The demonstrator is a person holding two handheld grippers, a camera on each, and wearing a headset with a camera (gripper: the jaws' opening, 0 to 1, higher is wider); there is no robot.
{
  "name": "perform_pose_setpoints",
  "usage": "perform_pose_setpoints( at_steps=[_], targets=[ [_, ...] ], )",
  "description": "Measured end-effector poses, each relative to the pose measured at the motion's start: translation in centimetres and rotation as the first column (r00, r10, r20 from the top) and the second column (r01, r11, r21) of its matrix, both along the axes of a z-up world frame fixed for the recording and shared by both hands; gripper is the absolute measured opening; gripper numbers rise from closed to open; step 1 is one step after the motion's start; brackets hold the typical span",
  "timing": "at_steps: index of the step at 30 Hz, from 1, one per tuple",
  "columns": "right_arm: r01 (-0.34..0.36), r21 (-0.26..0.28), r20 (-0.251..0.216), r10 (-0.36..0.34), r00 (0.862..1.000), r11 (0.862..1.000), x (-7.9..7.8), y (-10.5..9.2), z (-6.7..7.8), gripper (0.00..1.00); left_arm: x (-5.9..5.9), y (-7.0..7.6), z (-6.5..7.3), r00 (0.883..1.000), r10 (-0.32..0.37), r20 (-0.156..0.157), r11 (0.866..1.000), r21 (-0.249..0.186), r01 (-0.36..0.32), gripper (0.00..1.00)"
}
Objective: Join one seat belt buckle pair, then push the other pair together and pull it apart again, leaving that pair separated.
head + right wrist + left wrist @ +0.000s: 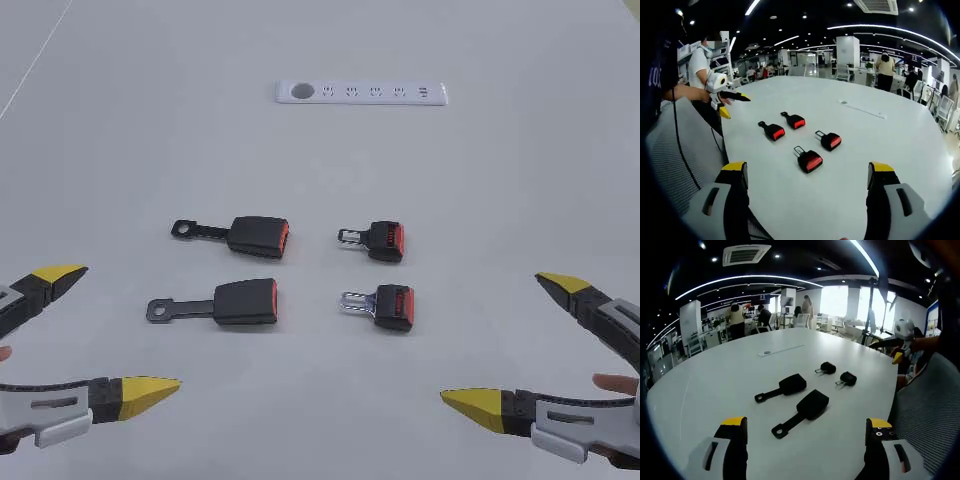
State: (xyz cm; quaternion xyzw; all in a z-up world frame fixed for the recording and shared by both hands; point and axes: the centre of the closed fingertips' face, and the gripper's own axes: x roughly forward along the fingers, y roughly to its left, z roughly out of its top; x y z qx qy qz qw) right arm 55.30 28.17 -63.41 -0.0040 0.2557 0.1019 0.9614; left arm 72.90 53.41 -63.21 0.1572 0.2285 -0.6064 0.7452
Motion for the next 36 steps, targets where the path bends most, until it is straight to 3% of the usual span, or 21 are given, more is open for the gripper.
perform_pose_setpoints(
  at_steps=[26,36],
  targets=[
    [-0.005,-0.012,0.001,0.005,1.000,1.000,-0.26,-0.15,0.03,0.99,-0.15,-0.44,0.15,1.000,-0.021,0.009,1.000,0.001,0.021,0.99],
    [-0.012,-0.023,-0.001,0.012,1.000,1.000,-0.26,0.02,0.13,0.98,-0.25,-0.46,-0.19,0.999,-0.046,0.022,0.999,0.023,0.046,0.99]
  ],
)
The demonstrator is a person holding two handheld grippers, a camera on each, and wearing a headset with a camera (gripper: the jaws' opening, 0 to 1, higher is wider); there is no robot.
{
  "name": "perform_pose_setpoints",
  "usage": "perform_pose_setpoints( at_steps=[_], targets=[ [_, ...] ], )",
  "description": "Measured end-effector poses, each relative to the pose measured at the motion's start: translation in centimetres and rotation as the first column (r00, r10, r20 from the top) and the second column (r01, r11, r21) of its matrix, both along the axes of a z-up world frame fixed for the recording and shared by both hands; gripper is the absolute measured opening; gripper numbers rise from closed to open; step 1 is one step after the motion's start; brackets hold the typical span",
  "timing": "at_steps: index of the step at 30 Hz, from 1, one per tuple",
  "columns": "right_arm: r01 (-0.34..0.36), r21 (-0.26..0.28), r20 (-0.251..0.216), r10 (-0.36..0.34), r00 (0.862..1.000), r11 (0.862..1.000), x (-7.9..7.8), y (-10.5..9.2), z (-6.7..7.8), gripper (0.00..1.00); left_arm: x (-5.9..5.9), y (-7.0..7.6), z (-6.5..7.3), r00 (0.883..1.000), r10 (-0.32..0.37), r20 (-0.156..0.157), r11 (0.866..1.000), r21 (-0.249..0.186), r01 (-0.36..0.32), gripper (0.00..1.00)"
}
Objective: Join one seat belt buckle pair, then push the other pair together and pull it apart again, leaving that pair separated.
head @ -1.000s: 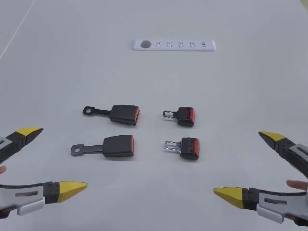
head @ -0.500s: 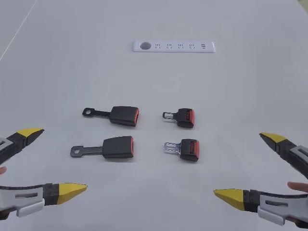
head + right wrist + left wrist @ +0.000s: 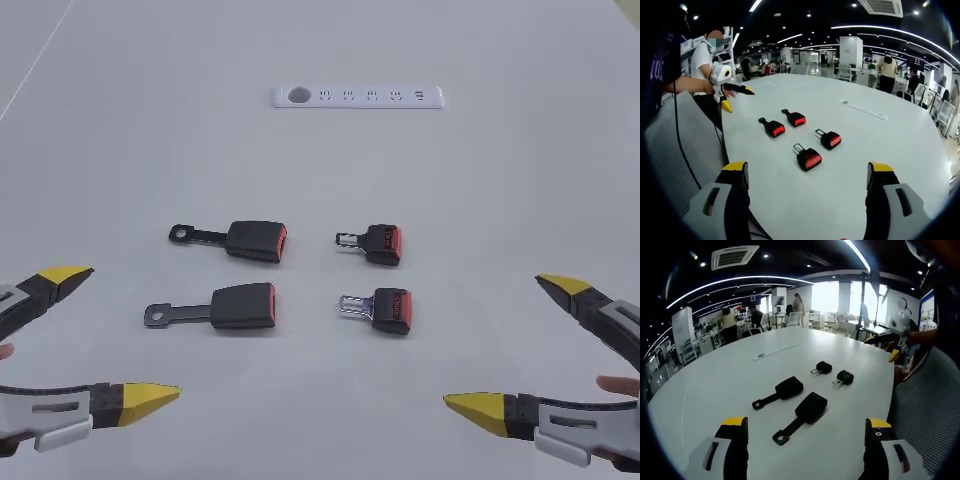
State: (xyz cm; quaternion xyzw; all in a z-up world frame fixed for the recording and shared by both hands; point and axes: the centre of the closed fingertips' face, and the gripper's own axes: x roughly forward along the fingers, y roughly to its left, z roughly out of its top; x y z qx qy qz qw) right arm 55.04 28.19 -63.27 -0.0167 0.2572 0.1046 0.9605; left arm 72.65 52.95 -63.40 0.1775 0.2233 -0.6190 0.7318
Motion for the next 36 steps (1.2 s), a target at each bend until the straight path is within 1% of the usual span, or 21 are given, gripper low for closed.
perform_pose_setpoints(
  at_steps=[12,26,31,33,36],
  targets=[
    [-0.006,-0.009,-0.005,0.006,1.000,1.000,0.01,0.10,0.01,0.97,0.03,-0.08,-0.08,1.000,-0.008,0.000,1.000,0.006,0.008,0.98],
    [-0.011,-0.018,-0.011,0.011,1.000,1.000,0.00,-0.22,-0.10,0.97,0.19,-0.15,-0.18,1.000,-0.012,0.003,1.000,0.013,0.012,0.97],
    [-0.020,-0.023,-0.018,0.019,1.000,1.000,0.03,-0.36,-0.23,0.95,0.20,-0.37,-0.26,0.999,-0.033,0.009,0.999,0.026,0.033,0.95],
    [-0.030,-0.032,-0.013,0.030,0.999,0.999,0.13,-0.39,-0.22,0.94,0.20,-0.48,-0.42,0.999,-0.047,0.015,0.998,0.037,0.047,0.95],
    [-0.051,-0.041,-0.022,0.050,0.999,0.998,0.13,-0.31,-0.48,0.91,0.18,-0.69,-0.67,0.997,-0.070,0.019,0.996,0.054,0.069,0.93]
  ],
)
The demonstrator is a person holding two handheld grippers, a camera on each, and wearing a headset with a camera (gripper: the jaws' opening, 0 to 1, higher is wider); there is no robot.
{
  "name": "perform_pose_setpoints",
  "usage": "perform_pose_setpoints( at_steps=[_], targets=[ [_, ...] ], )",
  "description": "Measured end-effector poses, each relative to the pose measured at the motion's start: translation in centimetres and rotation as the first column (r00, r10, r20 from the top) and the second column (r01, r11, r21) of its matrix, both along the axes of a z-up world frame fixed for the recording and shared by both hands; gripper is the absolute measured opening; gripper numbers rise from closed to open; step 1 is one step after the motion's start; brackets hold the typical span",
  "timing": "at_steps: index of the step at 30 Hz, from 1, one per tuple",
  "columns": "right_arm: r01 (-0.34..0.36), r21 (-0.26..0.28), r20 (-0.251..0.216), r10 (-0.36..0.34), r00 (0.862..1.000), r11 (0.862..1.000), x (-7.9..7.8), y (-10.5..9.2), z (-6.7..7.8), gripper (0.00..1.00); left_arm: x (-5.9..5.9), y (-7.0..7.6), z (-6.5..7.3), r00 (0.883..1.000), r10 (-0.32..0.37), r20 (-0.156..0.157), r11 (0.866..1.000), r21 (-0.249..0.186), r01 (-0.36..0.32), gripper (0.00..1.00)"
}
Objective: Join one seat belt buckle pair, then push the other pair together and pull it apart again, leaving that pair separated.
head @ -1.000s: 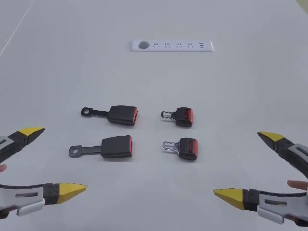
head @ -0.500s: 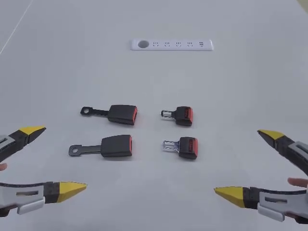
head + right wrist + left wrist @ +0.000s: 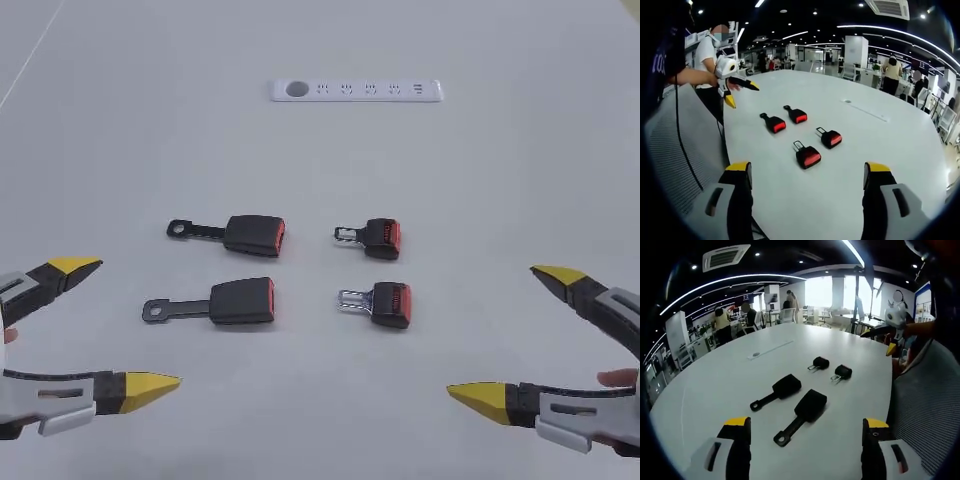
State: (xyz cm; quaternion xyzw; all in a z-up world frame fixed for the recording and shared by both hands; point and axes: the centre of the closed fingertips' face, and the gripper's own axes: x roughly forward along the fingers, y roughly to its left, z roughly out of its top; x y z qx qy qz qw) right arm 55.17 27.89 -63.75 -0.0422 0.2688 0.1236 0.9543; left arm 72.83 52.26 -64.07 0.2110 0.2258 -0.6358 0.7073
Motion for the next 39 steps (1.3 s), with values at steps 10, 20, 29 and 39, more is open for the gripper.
perform_pose_setpoints(
  at_steps=[10,20,29,39],
  targets=[
    [-0.101,-0.036,-0.037,0.100,0.994,0.994,0.8,0.6,-1.0,0.81,-0.3,-1.3,-1.6,0.994,-0.112,0.013,0.991,0.073,0.111,0.86],
    [-0.229,-0.056,-0.103,0.222,0.970,0.972,2.0,1.8,-3.1,0.71,-0.9,-3.4,-4.2,0.975,-0.223,-0.008,0.965,0.144,0.221,0.80],
    [-0.299,-0.054,-0.136,0.289,0.948,0.953,3.7,2.1,-4.7,0.60,-1.4,-5.3,-7.0,0.954,-0.297,-0.052,0.930,0.213,0.301,0.72],
    [-0.378,-0.089,-0.200,0.355,0.913,0.922,5.0,1.9,-7.1,0.49,-0.8,-7.0,-9.1,0.934,-0.355,-0.041,0.888,0.298,0.350,0.60]
  ],
)
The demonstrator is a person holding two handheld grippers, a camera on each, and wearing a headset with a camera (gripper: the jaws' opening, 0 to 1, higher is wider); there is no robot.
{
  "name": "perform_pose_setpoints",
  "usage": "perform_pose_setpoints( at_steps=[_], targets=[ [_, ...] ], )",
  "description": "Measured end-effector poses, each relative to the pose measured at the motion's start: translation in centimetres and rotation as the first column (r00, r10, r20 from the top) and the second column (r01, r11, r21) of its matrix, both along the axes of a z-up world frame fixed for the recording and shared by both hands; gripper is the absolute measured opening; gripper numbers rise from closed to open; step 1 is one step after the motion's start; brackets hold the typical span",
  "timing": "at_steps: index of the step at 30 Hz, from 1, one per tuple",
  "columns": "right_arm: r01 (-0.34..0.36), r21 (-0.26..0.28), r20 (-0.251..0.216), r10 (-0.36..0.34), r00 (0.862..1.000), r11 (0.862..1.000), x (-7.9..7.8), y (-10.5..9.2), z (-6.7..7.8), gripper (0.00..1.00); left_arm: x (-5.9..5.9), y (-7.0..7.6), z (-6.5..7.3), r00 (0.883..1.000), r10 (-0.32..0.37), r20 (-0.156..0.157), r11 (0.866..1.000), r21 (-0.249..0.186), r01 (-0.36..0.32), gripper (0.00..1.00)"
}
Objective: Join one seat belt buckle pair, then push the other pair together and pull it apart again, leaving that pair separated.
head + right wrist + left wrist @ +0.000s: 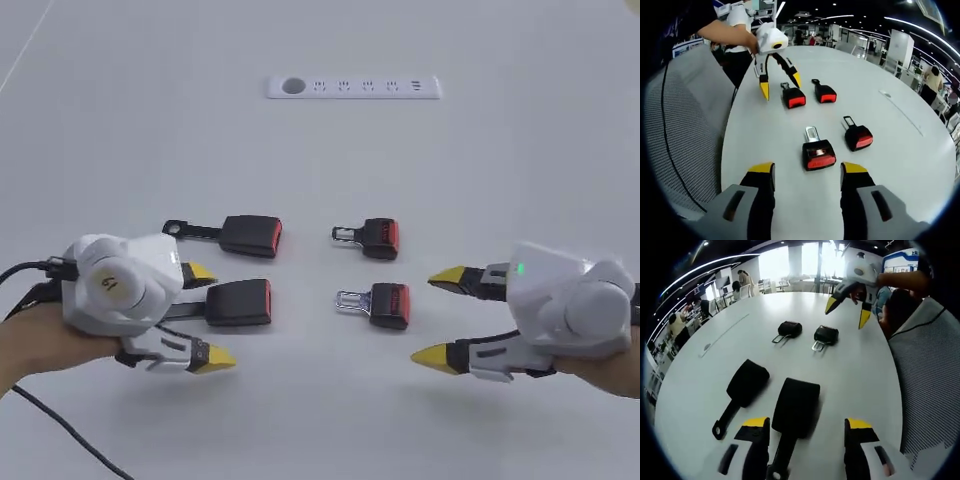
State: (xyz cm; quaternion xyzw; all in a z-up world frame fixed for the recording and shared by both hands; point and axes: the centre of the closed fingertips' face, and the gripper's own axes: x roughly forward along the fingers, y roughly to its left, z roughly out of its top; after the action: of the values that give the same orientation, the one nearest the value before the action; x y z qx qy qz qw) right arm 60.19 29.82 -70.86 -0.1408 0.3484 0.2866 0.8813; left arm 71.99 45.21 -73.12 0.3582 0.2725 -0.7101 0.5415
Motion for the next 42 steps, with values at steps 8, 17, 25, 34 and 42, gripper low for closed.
perform_pose_setpoints(
  at_steps=[8,17,25,34,42],
  targets=[
    [-0.035,0.007,-0.025,0.035,0.999,0.999,1.3,-0.1,-1.0,0.45,0.5,-0.7,-0.9,0.999,-0.043,-0.006,0.998,0.046,0.044,0.50],
    [-0.087,-0.007,-0.065,0.086,0.994,0.996,2.0,0.0,-2.3,0.40,1.4,-0.7,-1.3,0.996,-0.091,-0.001,0.993,0.072,0.091,0.38],
    [-0.142,-0.029,-0.091,0.139,0.986,0.989,2.7,-0.1,-3.0,0.35,1.3,-0.7,-1.3,0.987,-0.163,-0.004,0.984,0.074,0.163,0.34],
    [-0.185,-0.059,-0.105,0.178,0.978,0.981,2.7,0.0,-3.1,0.31,1.3,-0.6,-1.3,0.981,-0.194,-0.009,0.978,0.079,0.194,0.33],
    [-0.236,-0.078,-0.108,0.227,0.968,0.969,2.8,0.1,-3.1,0.30,1.3,-0.5,-1.3,0.976,-0.217,-0.006,0.971,0.100,0.216,0.33]
  ],
)
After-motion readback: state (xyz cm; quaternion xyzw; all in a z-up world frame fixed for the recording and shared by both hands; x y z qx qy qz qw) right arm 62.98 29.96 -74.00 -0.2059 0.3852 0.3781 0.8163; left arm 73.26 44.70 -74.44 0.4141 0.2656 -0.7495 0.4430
